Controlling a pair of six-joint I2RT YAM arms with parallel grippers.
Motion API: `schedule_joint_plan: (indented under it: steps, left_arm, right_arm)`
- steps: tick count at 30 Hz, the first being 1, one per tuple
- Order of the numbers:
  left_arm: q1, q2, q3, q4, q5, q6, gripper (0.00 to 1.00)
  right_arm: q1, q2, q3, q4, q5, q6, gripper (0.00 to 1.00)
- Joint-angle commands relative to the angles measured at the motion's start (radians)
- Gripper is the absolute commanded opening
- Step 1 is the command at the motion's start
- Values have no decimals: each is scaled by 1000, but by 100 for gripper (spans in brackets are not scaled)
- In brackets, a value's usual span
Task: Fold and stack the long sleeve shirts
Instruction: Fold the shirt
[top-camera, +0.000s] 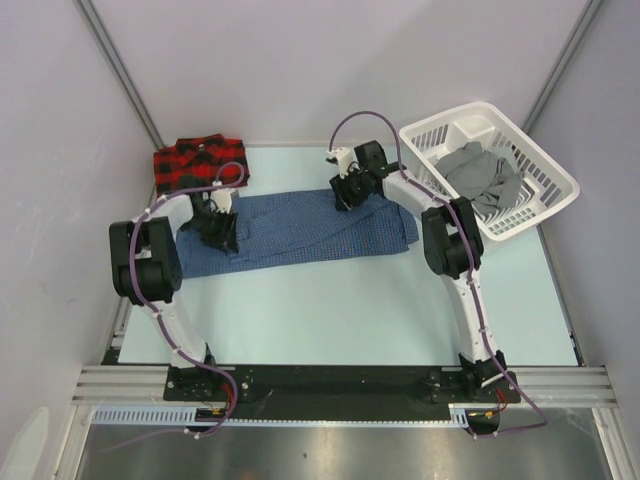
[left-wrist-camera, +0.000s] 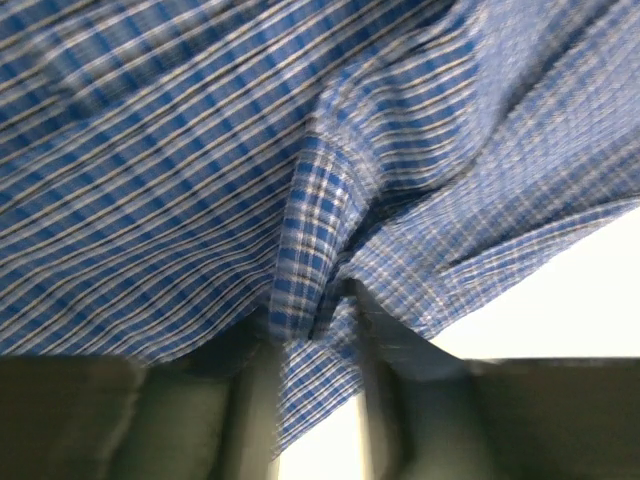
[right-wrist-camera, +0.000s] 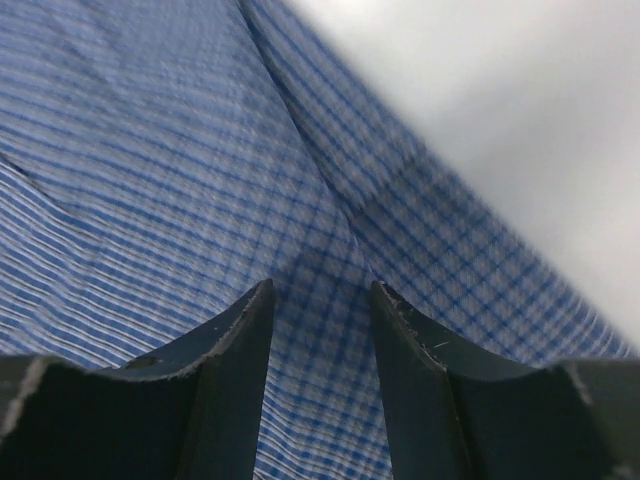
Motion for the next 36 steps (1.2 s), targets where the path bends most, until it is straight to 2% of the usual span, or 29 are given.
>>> schedule_joint_plan:
  steps: [1, 4, 7, 8, 9, 10, 13, 16, 21, 25, 28, 33, 36]
  left_arm:
    - [14, -72, -17, 24, -205, 12, 50]
    - [37, -97, 0, 49, -265, -1, 61]
    - [57, -132, 37, 43, -219, 31, 71]
    - [58, -141, 57, 35, -186, 55, 76]
    - [55, -137, 81, 18, -141, 124, 86]
    - [55, -126, 156, -5, -114, 159, 88]
    - [52, -26, 346, -187, -46, 261, 88]
    - [42, 50, 442, -279, -4, 338, 89]
    - [25, 93, 448, -257, -93, 374, 89]
    - [2, 257, 650, -278, -179, 414, 87]
    - [-9, 313, 736, -267, -231, 453, 86]
    - [-11, 379, 781, -243, -271, 463, 85]
    - [-8, 382, 763, -231, -283, 463, 84]
  right_arm:
    - [-13, -105, -46, -32, 70, -31, 47]
    - [-25, -164, -93, -55, 85, -22, 48]
    - [-28, -256, -141, -105, 76, -5, 51]
    - [-30, -283, -188, -113, 72, 10, 54]
    - [-33, -316, -214, -119, 66, 13, 54]
    - [-34, -345, -241, -136, 53, 18, 55]
    - [-33, -453, -371, -149, 40, 24, 56]
    - [-19, -539, -498, -153, 58, -22, 54]
    - [24, -584, -623, -130, 121, -73, 52]
    - [36, -542, -658, -87, 159, -76, 55]
    - [55, -501, -664, -52, 226, -117, 57]
    - [72, -450, -673, 2, 306, -212, 57]
    - [75, -413, -673, 15, 331, -267, 54]
